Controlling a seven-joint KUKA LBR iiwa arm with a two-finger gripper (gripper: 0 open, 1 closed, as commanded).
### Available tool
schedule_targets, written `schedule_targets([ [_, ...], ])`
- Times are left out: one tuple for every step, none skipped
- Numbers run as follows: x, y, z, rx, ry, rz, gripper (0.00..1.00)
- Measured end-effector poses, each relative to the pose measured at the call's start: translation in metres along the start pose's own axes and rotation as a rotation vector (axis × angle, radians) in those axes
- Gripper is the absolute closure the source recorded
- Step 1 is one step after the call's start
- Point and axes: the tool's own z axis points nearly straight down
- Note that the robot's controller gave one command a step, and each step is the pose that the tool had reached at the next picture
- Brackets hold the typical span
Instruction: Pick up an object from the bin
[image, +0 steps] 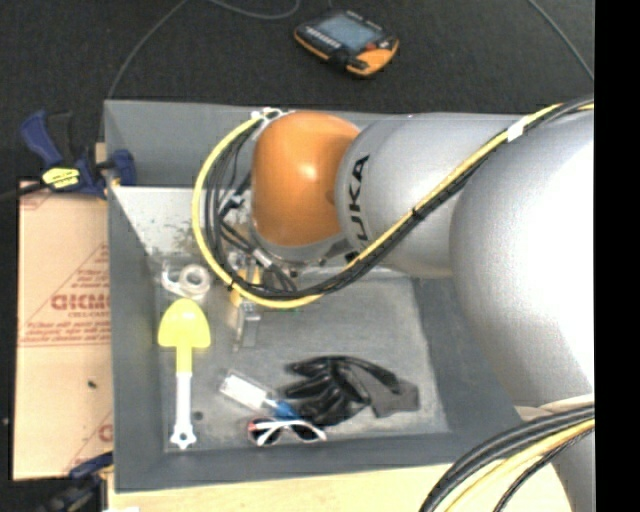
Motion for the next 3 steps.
schedule_targets([
  [0.000, 0.000, 0.000, 0.000, 0.000, 0.000, 1.00],
  [0.000, 0.000, 0.000, 0.000, 0.000, 0.000, 1.00],
  [-0.042, -0.009, 0.033, 0.000, -0.004, -0.013, 1.00],
])
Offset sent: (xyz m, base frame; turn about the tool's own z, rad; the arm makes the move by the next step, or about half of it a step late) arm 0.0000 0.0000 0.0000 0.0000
